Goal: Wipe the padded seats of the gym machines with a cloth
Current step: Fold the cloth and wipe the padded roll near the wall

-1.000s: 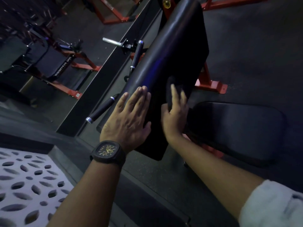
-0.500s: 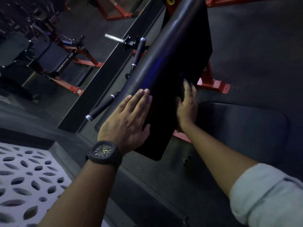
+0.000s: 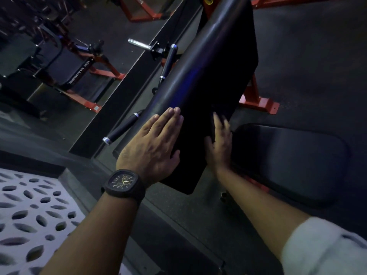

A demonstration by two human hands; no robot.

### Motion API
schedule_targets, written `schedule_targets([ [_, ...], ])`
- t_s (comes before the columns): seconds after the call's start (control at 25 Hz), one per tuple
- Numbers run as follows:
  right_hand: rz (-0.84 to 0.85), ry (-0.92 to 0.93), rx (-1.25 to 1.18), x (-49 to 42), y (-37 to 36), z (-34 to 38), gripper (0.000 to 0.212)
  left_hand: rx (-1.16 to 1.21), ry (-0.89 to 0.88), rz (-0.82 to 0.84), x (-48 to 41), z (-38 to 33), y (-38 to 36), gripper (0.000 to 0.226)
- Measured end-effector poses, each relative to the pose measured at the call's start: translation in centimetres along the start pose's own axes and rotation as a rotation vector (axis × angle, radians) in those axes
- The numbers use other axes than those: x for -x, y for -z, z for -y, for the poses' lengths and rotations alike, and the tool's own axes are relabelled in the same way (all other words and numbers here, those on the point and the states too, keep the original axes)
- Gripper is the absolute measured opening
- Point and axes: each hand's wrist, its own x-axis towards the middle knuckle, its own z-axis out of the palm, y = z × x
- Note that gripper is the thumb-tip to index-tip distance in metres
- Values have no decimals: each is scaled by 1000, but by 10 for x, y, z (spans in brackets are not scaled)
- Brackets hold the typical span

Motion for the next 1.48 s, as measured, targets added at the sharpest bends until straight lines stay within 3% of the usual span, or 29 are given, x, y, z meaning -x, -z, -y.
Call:
schedule_targets([
  [0.04, -7, -93, -17, -10, 0, -17, 62, -3, -1, -1, 1, 0, 0, 76],
  [0.12, -123, -474, -143, -21, 2, -17, 55, -8, -2, -9, 1, 0, -1, 76],
  [0.16, -127, -441, -74, -14, 1, -7, 55, -9, -1, -10, 1, -1, 0, 76],
  [0.24, -38, -124, 0, 12, 0, 5, 58, -15, 3, -17, 1, 0, 0, 75],
  [0.28, -25, -63, -24, 12, 1, -2, 60, -17, 7, -22, 0, -1, 0, 75],
  [0.32, -52, -128, -48, 1, 0, -11, 59, -16, 9, -24, 1, -1, 1, 75],
  [0.4, -228, -654, -254, -28, -4, -8, 51, -17, 10, -30, 2, -1, 0, 74],
  [0.44, -238, -822, -288, -32, -3, 5, 51, -16, 9, -35, 2, -1, 0, 74],
  [0.48, -199, -753, -213, -29, -5, 19, 53, -19, 6, -37, 2, 0, -1, 73],
  [0.6, -152, -249, -132, -8, -2, 35, 58, -25, 12, -38, 1, -1, -1, 73],
  [0.64, -152, -268, -136, -21, -2, 27, 57, -25, 12, -35, 1, -1, -1, 74],
  [0.72, -193, -601, -211, -40, -2, 29, 55, -29, 5, -34, 2, -1, -2, 73],
  [0.76, -199, -633, -204, -43, -3, 44, 56, -31, 4, -38, 2, -1, -2, 73],
  [0.88, -120, 34, -87, -16, 2, 75, 58, -30, 15, -44, 2, -1, -1, 74],
  [0.92, -110, 164, -57, -22, 3, 71, 57, -26, 15, -41, 2, -1, -1, 74],
  [0.96, -132, 127, -69, -37, 5, 67, 56, -24, 12, -38, 1, -2, -1, 74],
  [1.04, -218, -147, -154, -54, 6, 75, 57, -29, 11, -49, 1, -2, -2, 74],
  [1.08, -203, -107, -126, -51, 7, 81, 57, -29, 13, -47, 2, -2, -2, 74],
  [1.16, -78, 402, 49, -36, 13, 71, 57, -23, 10, -53, 1, -1, -3, 73],
  [1.2, -41, 548, 89, -45, 16, 59, 56, -23, 11, -59, 0, -1, -3, 73],
  [1.24, -55, 512, 90, -60, 17, 53, 56, -20, 9, -59, 0, 0, -2, 73],
  [1.32, -153, 81, -54, -77, 16, 68, 56, -16, 7, -54, 2, 0, -1, 73],
  [1.36, -190, 9, -45, -73, 12, 79, 56, -11, 6, -50, 2, -1, -1, 73],
  [1.4, -178, 165, 34, -64, 9, 84, 54, -4, 5, -43, 1, -1, -1, 73],
  [1.48, -32, 672, 172, -61, 17, 71, 52, 2, 10, -42, 0, -1, -1, 72],
])
